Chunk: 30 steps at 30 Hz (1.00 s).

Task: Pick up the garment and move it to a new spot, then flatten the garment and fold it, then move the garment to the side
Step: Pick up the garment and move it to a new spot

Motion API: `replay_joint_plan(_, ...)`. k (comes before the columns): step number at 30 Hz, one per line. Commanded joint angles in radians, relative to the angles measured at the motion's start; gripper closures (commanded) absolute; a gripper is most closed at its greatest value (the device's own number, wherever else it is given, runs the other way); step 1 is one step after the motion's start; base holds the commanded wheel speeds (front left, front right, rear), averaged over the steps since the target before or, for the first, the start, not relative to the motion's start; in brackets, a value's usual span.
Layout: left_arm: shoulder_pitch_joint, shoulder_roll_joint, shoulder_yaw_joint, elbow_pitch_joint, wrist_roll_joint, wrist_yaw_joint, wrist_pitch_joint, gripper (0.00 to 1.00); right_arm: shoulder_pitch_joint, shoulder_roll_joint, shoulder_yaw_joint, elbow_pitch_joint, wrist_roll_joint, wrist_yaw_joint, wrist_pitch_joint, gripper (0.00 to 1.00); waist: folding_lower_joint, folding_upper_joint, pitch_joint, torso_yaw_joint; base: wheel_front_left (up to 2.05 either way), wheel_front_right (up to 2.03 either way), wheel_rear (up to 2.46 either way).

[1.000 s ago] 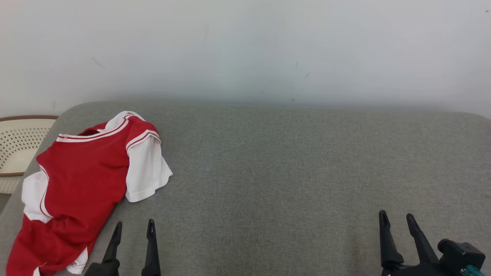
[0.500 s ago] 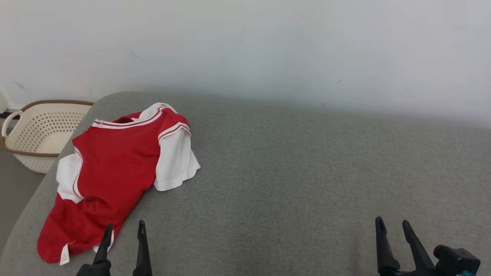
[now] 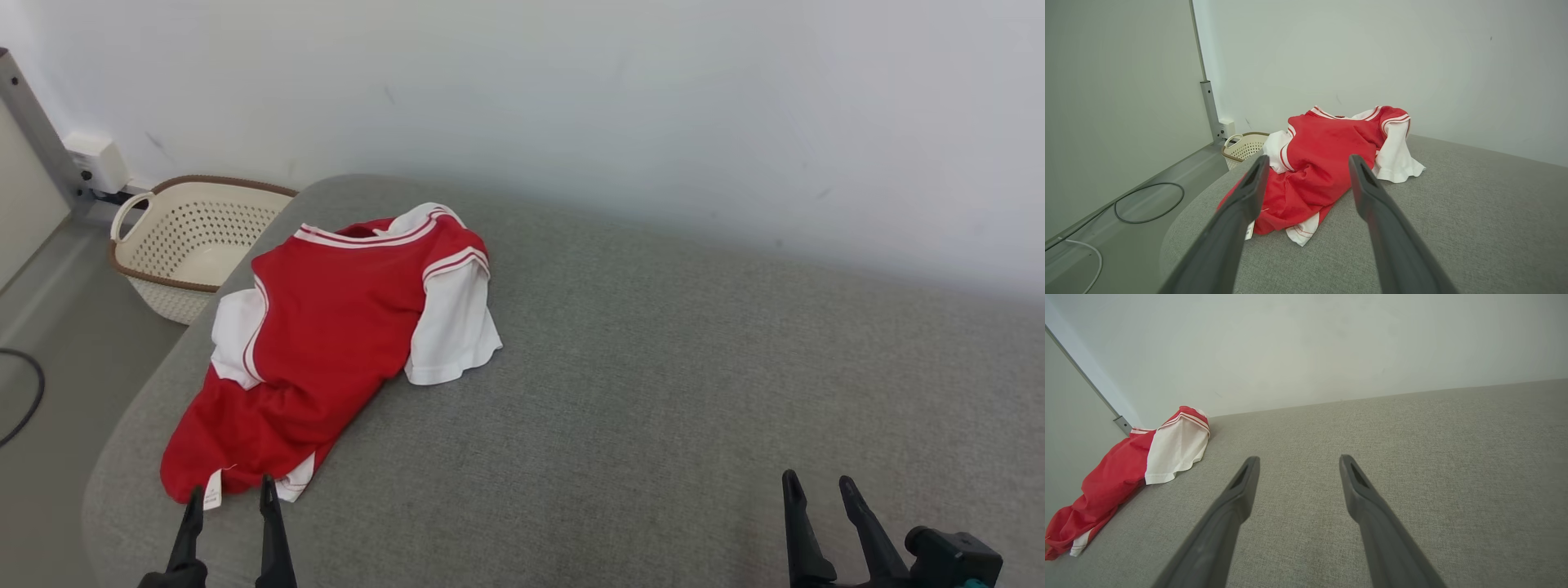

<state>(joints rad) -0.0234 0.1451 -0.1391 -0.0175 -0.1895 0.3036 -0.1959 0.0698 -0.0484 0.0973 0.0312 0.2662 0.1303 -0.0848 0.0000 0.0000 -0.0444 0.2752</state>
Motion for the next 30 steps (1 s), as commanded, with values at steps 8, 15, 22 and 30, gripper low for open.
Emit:
replay_joint_plan(8,0.026,0.011,0.016,-0.016,-0.006,0.021,-0.011,0.00,-0.003,-0.004,0.017,-0.002,-0.016,0.001,0.003,0.00,0.0000,0.0000,-0.003,0.088,0.00,0.00,0.00)
replay_joint_plan(15,0.030,0.017,0.019,-0.022,-0.007,0.030,-0.013,0.00,0.001,-0.004,0.033,-0.006,-0.016,0.001,0.010,0.00,0.0000,0.0000,-0.007,0.138,0.00,0.00,0.00)
replay_joint_plan(22,0.035,0.024,0.025,-0.030,-0.006,0.041,-0.015,0.00,-0.004,-0.004,0.046,-0.004,-0.015,0.001,0.009,0.00,0.0000,0.0000,-0.006,0.164,0.00,0.00,0.00)
replay_joint_plan(30,0.038,0.025,0.030,-0.036,-0.013,0.049,-0.018,0.00,-0.010,-0.004,0.055,0.002,-0.011,0.001,0.008,0.00,0.0000,0.0000,-0.005,0.163,0.00,0.00,0.00)
